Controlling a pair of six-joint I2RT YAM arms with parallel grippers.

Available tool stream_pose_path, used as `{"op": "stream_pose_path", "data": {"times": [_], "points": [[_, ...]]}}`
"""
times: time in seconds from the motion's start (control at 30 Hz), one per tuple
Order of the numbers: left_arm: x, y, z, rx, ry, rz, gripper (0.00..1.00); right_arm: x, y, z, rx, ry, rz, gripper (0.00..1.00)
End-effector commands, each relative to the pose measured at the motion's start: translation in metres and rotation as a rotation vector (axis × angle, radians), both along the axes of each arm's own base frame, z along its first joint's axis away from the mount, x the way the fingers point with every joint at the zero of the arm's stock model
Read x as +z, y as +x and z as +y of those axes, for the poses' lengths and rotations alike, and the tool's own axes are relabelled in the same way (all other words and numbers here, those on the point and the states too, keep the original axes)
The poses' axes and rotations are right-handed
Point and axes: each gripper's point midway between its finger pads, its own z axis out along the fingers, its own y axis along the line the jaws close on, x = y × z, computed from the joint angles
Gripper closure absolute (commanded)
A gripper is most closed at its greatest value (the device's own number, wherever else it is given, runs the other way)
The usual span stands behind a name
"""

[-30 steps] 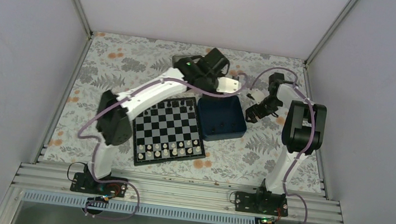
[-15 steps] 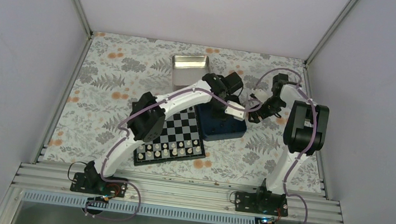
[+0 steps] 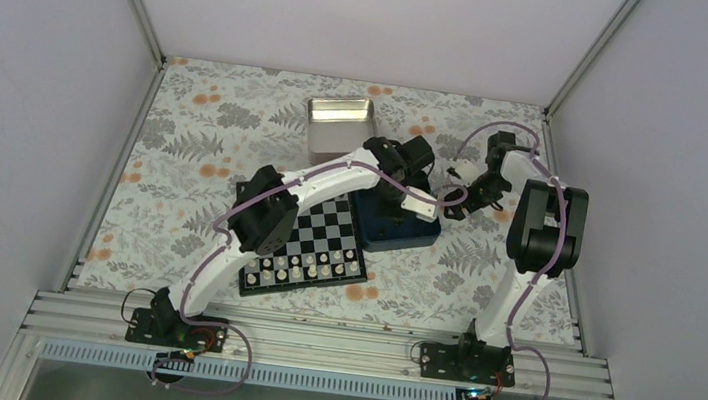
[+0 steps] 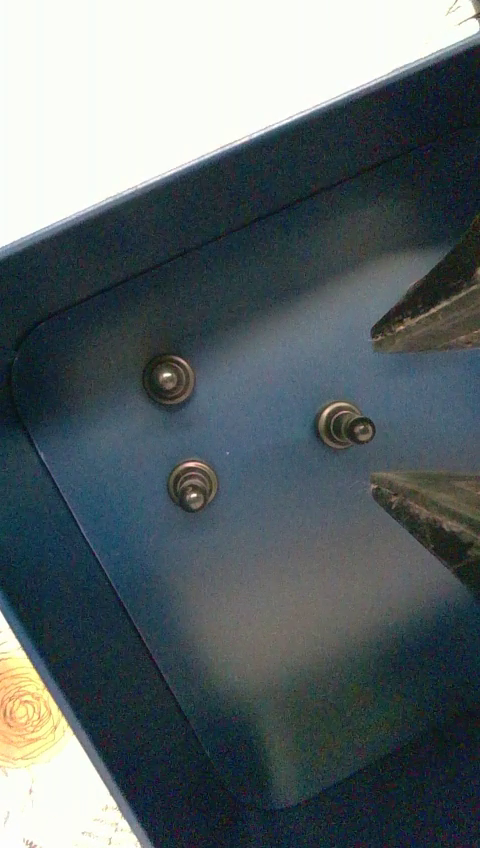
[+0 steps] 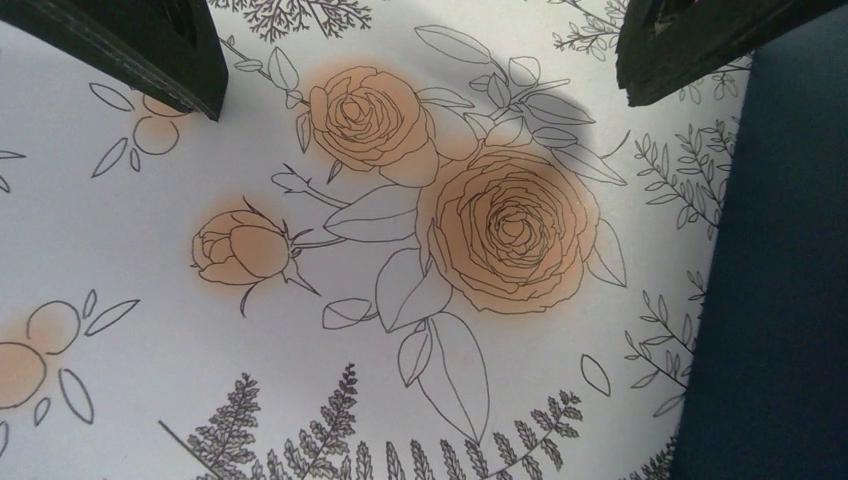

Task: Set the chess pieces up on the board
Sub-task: Pick up the chess piece from the storage box.

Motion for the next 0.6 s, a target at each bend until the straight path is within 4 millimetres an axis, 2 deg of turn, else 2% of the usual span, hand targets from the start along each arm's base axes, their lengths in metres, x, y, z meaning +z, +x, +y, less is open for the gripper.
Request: {"op": "stream_pose_path", "data": {"times": [0.0,0.57], "points": [[-0.007,0.001,-0.002,-0.023,0.006,-0.019,0.69,-0.005,-0.011,0.001,0.003,0.023,0.032,0.0],[-0.025,0.003,-0.002,-0.035,0.038,-0.008,0.7,-0.008,-0.014,0.0,0.001,0.026,0.042,0.0]]}}
